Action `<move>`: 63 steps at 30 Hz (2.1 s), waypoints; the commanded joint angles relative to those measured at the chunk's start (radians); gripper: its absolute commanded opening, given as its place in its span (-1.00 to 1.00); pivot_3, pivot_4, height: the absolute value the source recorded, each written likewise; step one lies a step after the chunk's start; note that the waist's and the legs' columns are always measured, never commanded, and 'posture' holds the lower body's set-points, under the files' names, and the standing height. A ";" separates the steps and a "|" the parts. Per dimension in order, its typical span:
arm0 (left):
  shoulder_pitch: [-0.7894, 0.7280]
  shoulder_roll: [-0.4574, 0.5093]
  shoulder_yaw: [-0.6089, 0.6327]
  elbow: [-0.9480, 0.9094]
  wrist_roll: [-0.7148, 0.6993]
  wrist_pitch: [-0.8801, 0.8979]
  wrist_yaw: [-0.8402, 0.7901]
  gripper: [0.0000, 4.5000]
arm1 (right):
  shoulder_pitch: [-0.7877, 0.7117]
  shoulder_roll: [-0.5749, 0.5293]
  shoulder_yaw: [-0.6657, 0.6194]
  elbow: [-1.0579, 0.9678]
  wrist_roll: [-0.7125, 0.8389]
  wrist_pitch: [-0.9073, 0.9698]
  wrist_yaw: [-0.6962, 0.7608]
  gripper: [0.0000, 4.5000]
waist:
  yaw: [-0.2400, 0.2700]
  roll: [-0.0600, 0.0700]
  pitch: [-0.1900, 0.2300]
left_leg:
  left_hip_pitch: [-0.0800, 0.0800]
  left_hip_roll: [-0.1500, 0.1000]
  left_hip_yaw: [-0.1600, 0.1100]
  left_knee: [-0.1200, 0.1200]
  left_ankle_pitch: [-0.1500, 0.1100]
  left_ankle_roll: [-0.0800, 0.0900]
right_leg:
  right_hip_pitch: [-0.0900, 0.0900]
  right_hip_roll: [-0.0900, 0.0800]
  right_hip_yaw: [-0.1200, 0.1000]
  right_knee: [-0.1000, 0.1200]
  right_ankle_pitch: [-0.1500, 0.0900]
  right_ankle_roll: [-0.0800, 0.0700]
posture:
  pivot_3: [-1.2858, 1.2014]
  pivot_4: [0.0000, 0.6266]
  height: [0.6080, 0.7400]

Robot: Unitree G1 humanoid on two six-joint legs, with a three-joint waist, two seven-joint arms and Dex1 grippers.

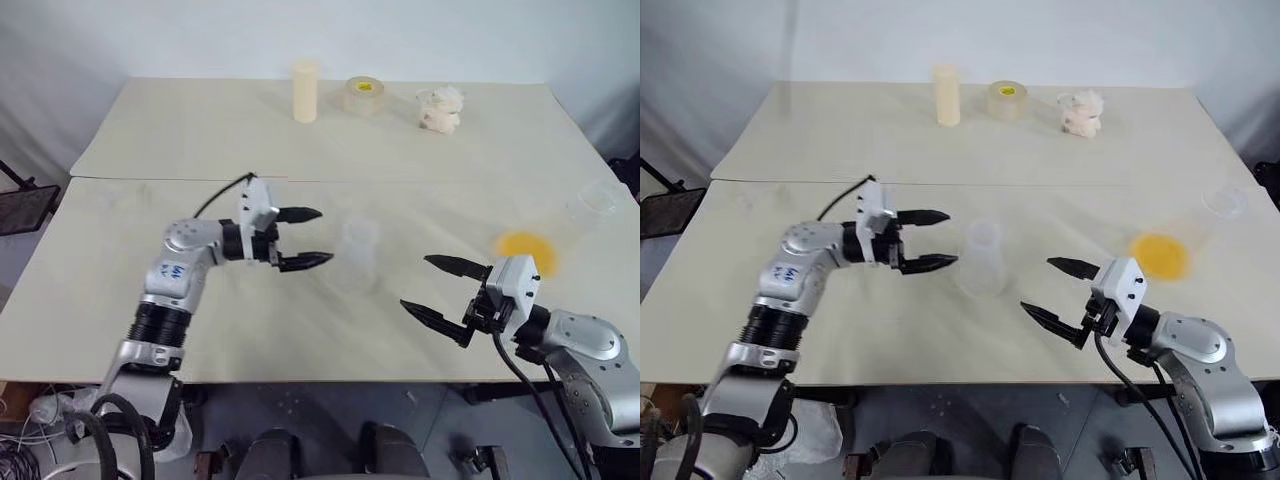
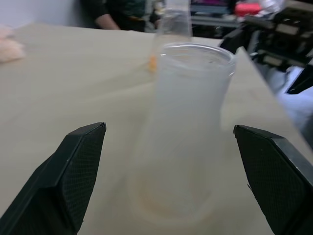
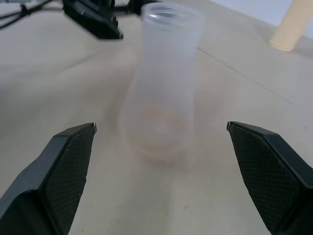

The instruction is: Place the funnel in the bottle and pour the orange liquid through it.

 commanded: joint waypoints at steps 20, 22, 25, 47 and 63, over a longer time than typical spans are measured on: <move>0.698 0.179 0.673 -0.384 -0.056 0.004 0.487 0.98 | -0.011 -0.033 -0.077 0.029 0.116 0.015 0.140 1.00 | -0.004 0.000 0.000 | 0.001 0.005 -0.002 -0.001 0.000 0.000 | 0.000 -0.001 0.002 0.000 0.000 0.000 | 0.03 -0.52 1.00; 0.777 0.162 0.717 -0.436 -0.072 0.018 0.509 0.98 | -0.012 -0.033 -0.081 0.032 0.121 0.010 0.155 1.00 | -0.001 0.000 0.000 | 0.002 0.005 -0.002 -0.001 0.000 0.000 | 0.001 -0.001 0.002 0.000 0.000 0.000 | 0.03 -0.52 1.00; 0.854 0.128 0.764 -0.479 -0.099 0.027 0.548 0.98 | -0.019 -0.032 -0.081 0.031 0.126 0.007 0.164 1.00 | 0.000 0.000 0.000 | 0.003 0.005 -0.002 -0.001 0.000 0.000 | 0.002 -0.001 0.003 0.000 0.000 0.000 | 0.03 -0.52 1.00; 0.105 0.234 0.510 0.610 0.181 -0.519 0.745 0.98 | -0.143 -0.012 -0.038 -0.101 0.184 0.086 0.073 1.00 | -0.002 -0.003 -0.001 | 0.002 -0.001 0.000 -0.002 0.000 -0.001 | 0.001 0.000 -0.001 0.001 0.000 0.000 | 0.03 -0.52 1.00; -0.165 0.237 0.452 0.961 0.217 -0.493 0.947 0.98 | -0.098 -0.034 -0.066 -0.202 0.189 0.140 -0.029 1.00 | -0.004 -0.007 -0.001 | 0.000 0.000 0.002 -0.003 0.000 -0.001 | -0.004 -0.001 -0.005 0.004 0.000 0.000 | 0.03 -0.52 1.00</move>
